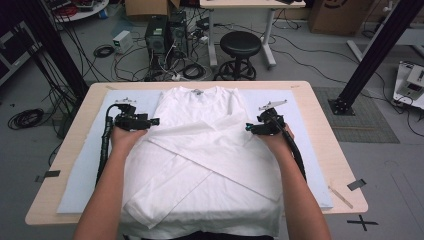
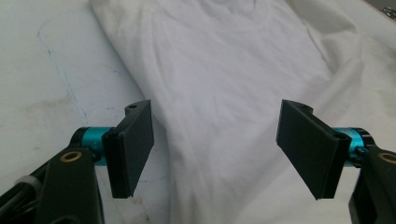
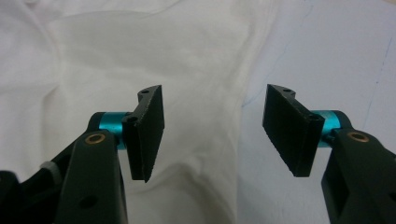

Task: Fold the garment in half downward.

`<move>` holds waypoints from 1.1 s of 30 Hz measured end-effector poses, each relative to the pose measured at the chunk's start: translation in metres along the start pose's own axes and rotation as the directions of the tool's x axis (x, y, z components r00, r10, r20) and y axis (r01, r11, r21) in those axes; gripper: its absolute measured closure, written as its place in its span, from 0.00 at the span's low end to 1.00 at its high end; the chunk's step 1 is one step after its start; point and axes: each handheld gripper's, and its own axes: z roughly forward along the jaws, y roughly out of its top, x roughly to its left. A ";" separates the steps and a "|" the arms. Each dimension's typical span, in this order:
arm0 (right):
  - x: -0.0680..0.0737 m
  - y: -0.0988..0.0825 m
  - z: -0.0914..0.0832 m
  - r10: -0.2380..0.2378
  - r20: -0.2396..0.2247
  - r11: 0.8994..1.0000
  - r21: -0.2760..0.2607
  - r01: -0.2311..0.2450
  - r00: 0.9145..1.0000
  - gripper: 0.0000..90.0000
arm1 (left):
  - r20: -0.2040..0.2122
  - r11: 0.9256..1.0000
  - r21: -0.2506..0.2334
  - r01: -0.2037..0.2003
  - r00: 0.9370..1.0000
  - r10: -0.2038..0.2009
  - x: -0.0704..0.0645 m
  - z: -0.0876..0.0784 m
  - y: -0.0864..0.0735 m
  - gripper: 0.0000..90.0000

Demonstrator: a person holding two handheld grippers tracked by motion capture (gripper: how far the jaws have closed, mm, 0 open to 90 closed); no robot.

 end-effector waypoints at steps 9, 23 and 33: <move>-0.020 0.011 0.036 0.065 0.019 0.997 0.034 -0.066 0.998 0.51 | -0.036 0.998 0.002 0.069 0.997 -0.069 0.022 0.024 -0.004 0.35; -0.030 0.014 0.037 0.084 -0.004 0.996 0.040 -0.084 0.996 0.98 | -0.173 1.000 -0.007 0.026 0.985 -0.027 0.025 0.018 -0.002 0.96; -0.038 0.020 0.044 0.154 -0.012 0.988 0.018 -0.154 0.988 0.62 | -0.118 0.993 -0.079 0.092 0.988 -0.101 0.035 0.020 -0.001 0.60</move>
